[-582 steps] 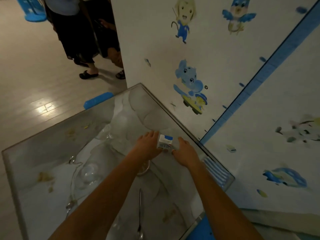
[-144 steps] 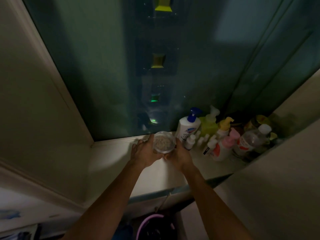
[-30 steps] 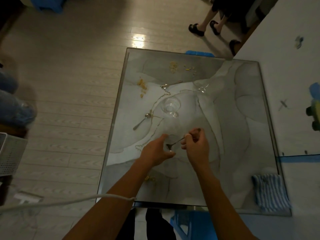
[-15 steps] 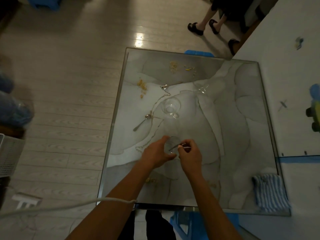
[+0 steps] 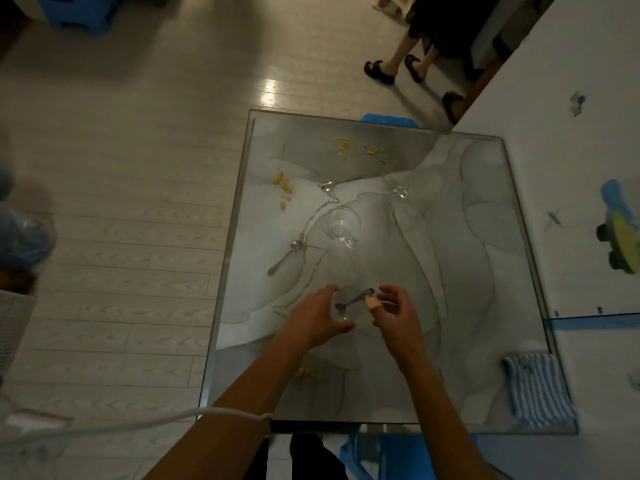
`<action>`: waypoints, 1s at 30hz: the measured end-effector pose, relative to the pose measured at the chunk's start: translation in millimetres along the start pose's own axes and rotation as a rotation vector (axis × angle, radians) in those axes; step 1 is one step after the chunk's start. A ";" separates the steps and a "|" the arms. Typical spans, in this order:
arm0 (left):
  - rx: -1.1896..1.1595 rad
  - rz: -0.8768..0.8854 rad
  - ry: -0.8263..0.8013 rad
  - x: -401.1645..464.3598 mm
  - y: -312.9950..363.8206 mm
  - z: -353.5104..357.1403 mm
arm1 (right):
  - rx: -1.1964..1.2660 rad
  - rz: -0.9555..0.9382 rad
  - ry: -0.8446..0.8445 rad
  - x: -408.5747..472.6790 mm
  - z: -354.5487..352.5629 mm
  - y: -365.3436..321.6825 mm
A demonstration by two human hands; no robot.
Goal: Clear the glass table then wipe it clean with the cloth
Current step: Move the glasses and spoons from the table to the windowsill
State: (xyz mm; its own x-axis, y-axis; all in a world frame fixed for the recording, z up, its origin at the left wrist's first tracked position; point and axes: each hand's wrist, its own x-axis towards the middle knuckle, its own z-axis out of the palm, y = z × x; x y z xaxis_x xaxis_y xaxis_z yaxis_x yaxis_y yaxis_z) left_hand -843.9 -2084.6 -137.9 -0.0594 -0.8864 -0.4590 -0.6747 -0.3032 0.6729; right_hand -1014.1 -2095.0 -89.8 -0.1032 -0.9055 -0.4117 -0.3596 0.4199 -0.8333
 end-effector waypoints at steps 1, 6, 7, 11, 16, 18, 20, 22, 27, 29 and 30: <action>0.000 0.008 -0.004 0.0 -2.3 -1.4 | 0.004 0.003 0.006 -0.1 -2.7 0.1; 0.056 -0.001 -0.075 -2.8 -18.5 -13.9 | 0.082 0.046 0.065 4.3 -8.2 -2.6; 0.075 -0.009 -0.090 -3.1 -21.8 -17.9 | 0.105 0.071 0.085 6.8 -9.0 -3.9; 0.168 -0.049 -0.007 0.5 -41.3 -44.5 | 0.188 0.229 0.123 19.6 -10.3 -13.0; 0.353 -0.093 0.127 24.2 -57.4 -74.6 | 0.143 0.323 0.007 38.2 -7.4 -24.6; 0.431 -0.104 0.148 36.7 -60.3 -77.4 | 0.123 0.330 -0.044 50.2 -4.0 -25.5; 0.471 -0.126 0.160 47.3 -61.3 -76.3 | 0.090 0.333 -0.090 62.1 -1.1 -24.8; 0.503 -0.158 0.171 60.8 -62.7 -70.2 | 0.058 0.328 -0.129 79.0 1.8 -20.8; 0.579 -0.263 0.188 85.5 -66.7 -52.0 | 0.038 0.323 -0.194 120.4 10.2 -8.1; 0.572 -0.303 0.189 90.5 -69.9 -46.5 | 0.034 0.324 -0.220 131.5 13.7 -1.6; 0.572 -0.314 0.193 92.9 -71.1 -45.7 | 0.034 0.323 -0.234 136.3 16.1 2.0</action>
State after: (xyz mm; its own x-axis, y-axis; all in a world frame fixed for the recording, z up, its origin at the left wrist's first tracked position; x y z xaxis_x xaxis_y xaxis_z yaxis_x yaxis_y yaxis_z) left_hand -767.8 -2161.4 -201.8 0.2993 -0.8492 -0.4350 -0.9247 -0.3706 0.0874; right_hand -1014.0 -2216.5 -153.5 0.0093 -0.6897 -0.7240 -0.3120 0.6859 -0.6574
